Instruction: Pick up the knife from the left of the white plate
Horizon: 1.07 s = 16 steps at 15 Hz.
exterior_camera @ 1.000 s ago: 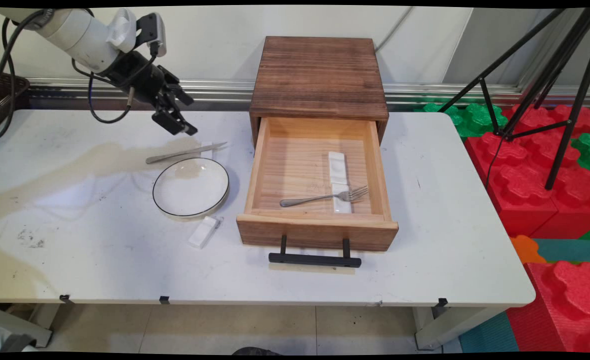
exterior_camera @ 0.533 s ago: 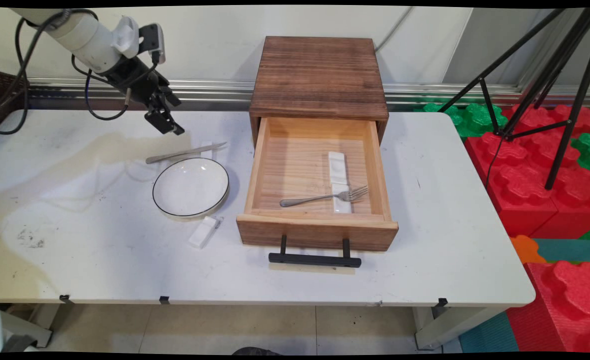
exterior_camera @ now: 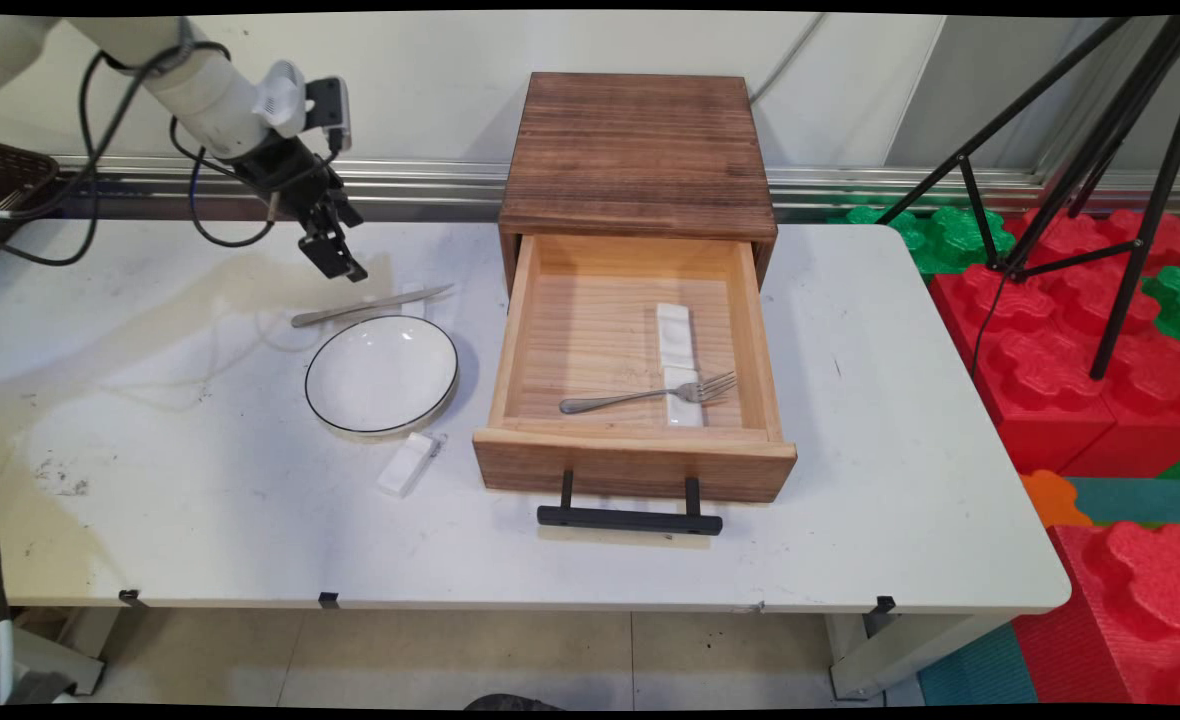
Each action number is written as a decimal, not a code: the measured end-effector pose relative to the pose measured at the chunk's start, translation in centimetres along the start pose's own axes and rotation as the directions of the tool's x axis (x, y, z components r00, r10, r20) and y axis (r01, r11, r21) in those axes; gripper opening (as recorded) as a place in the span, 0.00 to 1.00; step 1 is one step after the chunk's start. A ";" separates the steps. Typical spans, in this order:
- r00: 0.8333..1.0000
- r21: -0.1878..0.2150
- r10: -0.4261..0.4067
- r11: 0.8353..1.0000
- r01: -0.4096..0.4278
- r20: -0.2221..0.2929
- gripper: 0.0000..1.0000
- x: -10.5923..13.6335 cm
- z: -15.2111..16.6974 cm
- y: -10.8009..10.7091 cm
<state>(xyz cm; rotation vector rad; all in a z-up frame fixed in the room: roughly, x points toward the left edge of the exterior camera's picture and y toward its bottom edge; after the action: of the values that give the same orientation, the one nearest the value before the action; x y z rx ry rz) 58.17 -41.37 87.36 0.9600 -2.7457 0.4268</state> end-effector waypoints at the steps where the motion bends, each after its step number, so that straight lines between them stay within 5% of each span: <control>1: 1.000 -0.002 0.000 1.000 0.000 0.012 1.00 0.1 0.6 -0.3; 16: 0.993 -0.083 0.037 0.996 -0.027 0.109 1.00 0.5 6.6 -2.4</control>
<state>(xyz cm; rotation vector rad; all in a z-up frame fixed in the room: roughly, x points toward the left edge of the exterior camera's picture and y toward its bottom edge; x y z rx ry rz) 58.64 -45.64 81.83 0.9478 -2.8565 0.2715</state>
